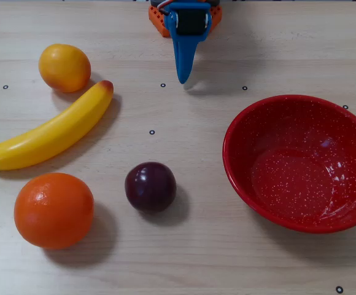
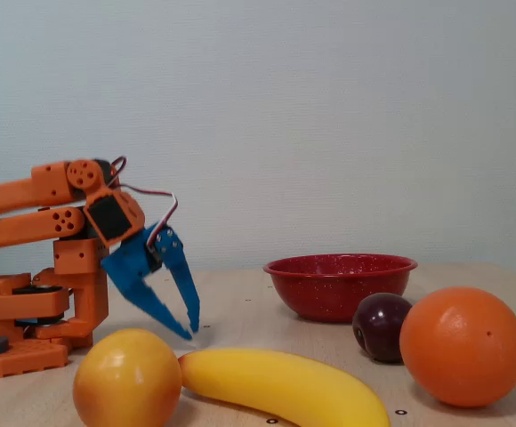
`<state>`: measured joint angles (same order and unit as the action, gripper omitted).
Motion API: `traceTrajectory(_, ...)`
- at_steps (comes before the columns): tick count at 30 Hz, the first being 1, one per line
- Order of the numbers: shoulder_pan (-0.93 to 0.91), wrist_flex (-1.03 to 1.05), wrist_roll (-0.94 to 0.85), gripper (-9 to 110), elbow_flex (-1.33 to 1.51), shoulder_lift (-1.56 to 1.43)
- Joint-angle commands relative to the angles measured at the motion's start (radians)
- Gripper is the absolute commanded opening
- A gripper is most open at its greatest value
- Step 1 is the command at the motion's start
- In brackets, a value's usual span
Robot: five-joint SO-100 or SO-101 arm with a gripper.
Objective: Put banana in the red bowl.
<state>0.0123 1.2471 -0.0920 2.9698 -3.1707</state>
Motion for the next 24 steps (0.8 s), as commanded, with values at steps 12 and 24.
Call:
traceTrajectory(12,-0.064,0.020,-0.201,0,-0.380,0.314)
traceTrajectory(24,-0.189,0.043,-0.357,0,-0.709,0.615)
